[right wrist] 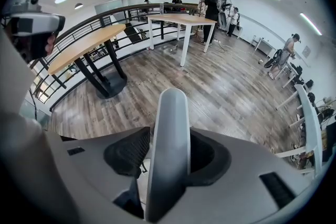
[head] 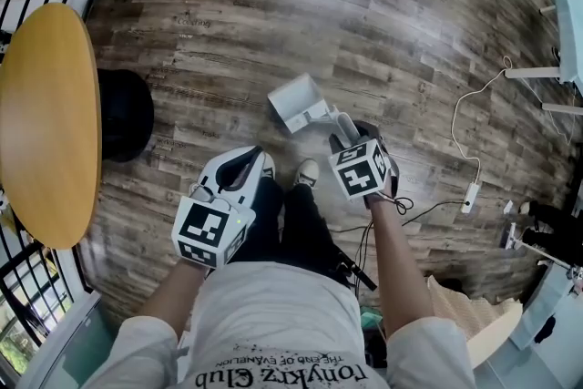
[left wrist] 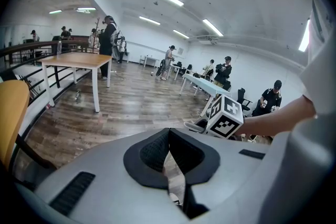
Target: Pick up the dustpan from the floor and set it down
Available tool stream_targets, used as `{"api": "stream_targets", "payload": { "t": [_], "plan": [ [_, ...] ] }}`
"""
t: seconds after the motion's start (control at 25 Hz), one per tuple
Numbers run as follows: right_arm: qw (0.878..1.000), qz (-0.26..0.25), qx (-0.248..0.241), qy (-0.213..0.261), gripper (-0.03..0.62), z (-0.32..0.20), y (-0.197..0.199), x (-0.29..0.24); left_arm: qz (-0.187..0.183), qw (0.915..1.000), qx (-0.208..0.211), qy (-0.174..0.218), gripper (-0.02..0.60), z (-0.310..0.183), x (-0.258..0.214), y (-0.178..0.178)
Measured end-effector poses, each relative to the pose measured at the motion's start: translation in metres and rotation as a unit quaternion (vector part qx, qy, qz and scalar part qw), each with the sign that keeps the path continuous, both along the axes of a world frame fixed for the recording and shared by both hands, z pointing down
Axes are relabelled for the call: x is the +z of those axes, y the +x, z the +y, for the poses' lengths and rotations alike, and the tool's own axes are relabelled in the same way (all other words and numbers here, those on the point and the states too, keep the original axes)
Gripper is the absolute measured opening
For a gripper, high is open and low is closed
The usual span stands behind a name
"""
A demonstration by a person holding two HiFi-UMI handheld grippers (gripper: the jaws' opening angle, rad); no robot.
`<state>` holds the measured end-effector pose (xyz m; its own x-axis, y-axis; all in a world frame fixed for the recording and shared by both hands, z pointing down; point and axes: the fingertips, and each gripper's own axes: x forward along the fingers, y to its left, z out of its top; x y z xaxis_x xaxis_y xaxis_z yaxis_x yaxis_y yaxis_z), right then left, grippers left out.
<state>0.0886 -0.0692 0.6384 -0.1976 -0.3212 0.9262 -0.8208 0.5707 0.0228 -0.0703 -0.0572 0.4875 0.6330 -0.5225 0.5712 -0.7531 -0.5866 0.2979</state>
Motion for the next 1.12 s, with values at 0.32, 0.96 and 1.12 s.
{"api": "stream_targets", "payload": {
  "t": [0.32,0.96,1.12],
  "plan": [
    [1.000,0.004,0.012,0.005,0.227,0.004,0.010,-0.010,0.001,1.0000,0.000,0.005,0.023,0.006,-0.007,-0.002],
    [0.997,-0.031,0.027,0.065,0.227,0.001,0.007,-0.084,0.012,0.9993,0.003,0.034,0.023,0.012,-0.043,0.007],
    [0.993,-0.060,0.029,0.093,0.227,0.011,-0.001,-0.114,0.008,0.9990,0.004,0.043,0.023,0.019,-0.055,0.003]
  ]
}}
